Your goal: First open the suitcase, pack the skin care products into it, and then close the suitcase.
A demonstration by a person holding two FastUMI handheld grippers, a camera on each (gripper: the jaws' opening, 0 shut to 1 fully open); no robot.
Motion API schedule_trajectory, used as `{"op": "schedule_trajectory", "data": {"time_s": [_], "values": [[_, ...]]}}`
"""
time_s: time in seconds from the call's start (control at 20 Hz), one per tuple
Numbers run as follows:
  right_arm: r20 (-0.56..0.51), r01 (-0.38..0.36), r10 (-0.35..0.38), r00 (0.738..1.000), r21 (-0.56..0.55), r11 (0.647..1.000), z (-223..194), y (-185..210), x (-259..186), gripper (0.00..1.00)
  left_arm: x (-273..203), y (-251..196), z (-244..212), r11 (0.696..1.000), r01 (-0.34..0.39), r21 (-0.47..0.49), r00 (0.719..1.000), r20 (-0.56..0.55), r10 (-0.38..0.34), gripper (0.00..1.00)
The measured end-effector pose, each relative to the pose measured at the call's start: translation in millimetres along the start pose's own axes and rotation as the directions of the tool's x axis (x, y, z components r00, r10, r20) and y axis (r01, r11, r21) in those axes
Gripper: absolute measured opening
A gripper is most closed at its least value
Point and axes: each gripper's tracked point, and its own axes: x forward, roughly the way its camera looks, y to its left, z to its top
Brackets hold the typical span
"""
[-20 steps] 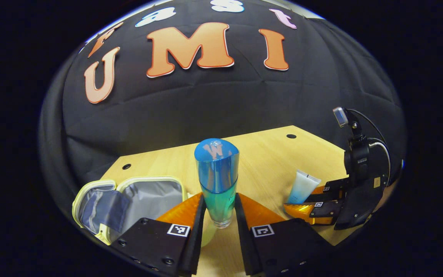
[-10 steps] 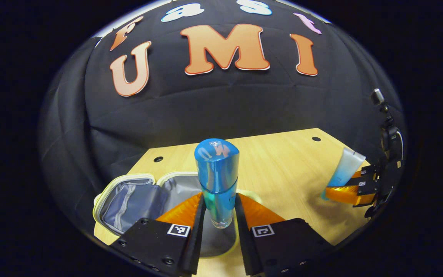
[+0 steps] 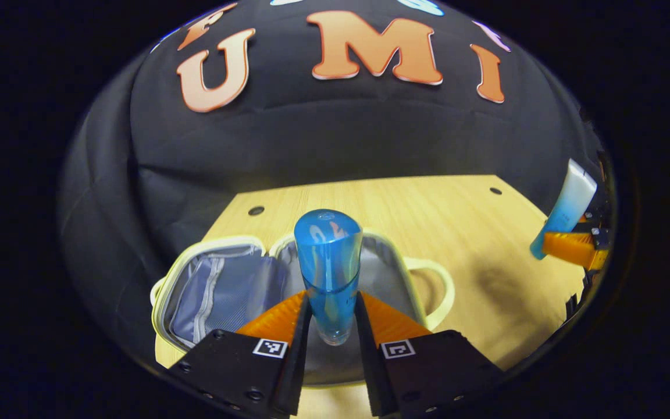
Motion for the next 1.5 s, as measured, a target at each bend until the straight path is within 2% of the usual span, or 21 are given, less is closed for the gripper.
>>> {"op": "schedule_trajectory", "data": {"time_s": [0.05,0.1,0.15,0.5,0.65,0.9,1.15,1.2,1.25,1.5], "values": [[0.0,0.009,-0.009,1.0,0.003,1.0,1,4,2,0.42,7,8,-10,1.0,0.002,0.005,0.999,-0.032,-0.002,0.44],[-0.004,0.015,-0.015,1.0,0.01,1.0,0,8,4,0.37,14,14,-20,1.0,0.005,0.005,0.998,-0.067,-0.004,0.44],[-0.005,0.023,-0.023,1.0,0.015,1.0,0,12,5,0.42,20,20,-28,1.0,0.014,0.001,0.996,-0.09,-0.013,0.44],[-0.022,0.073,-0.072,0.997,0.011,0.997,0,28,15,0.42,57,27,-71,0.997,0.073,-0.018,0.967,-0.242,-0.076,0.44],[-0.03,0.087,-0.086,0.996,0.024,0.996,-1,31,18,0.42,72,24,-66,0.995,0.099,0.02,0.964,-0.248,-0.091,0.44],[-0.041,0.103,-0.101,0.994,0.027,0.994,-4,36,19,0.42,101,21,-90,0.995,0.1,0.009,0.926,-0.366,-0.09,0.44],[-0.053,0.096,-0.094,0.994,0.036,0.995,-4,42,24,0.42,100,22,-91,0.997,0.075,0.026,0.916,-0.397,-0.059,0.43],[-0.056,0.087,-0.085,0.995,0.035,0.996,-5,45,25,0.47,101,22,-90,0.997,0.068,0.029,0.917,-0.395,-0.051,0.44],[-0.06,0.082,-0.08,0.995,0.032,0.996,-5,48,27,0.42,101,22,-90,0.998,0.063,0.029,0.915,-0.4,-0.047,0.43],[-0.068,0.045,-0.043,0.997,0.035,0.998,-1,63,37,0.42,84,21,-78,0.996,0.093,-0.013,0.94,-0.327,-0.092,0.53]]}}
